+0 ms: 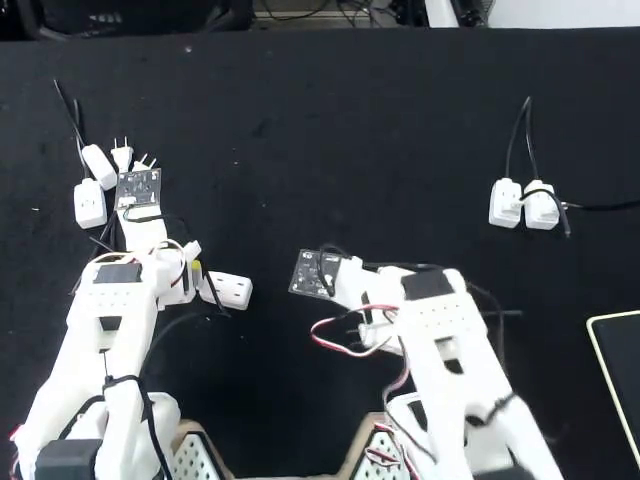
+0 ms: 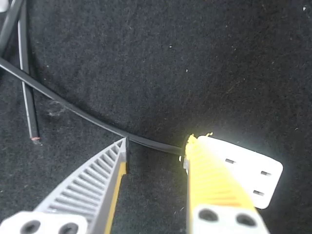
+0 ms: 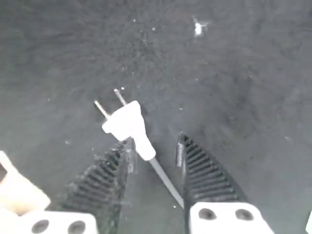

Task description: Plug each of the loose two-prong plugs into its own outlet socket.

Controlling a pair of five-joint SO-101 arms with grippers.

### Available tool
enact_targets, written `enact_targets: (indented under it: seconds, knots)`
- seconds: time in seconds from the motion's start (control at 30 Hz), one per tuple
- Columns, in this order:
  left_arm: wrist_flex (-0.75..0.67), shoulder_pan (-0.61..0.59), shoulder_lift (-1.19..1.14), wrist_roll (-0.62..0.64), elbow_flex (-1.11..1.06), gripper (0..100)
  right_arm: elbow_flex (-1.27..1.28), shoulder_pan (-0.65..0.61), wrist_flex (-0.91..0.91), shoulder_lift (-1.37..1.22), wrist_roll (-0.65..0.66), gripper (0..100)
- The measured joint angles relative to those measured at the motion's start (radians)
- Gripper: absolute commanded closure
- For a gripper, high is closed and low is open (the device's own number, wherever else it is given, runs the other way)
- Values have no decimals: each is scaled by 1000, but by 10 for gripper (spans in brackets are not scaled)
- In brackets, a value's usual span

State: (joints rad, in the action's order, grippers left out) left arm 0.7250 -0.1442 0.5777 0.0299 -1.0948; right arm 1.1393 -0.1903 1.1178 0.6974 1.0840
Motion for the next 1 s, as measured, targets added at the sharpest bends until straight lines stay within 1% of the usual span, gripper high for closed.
enact_targets:
  seconds: [0.13,0.27,0.5,0.8,1.0]
  knots:
    - [0,0,0,0,0,805,83,-25,28,117,40,858]
    - [0,0,0,0,0,805,175,-55,25,161,83,856]
    - [0,0,0,0,0,805,258,-64,-103,175,91,858]
    - [0,0,0,0,0,805,256,-64,-137,175,91,858]
    - [0,0,0,0,0,805,256,-58,-204,175,91,858]
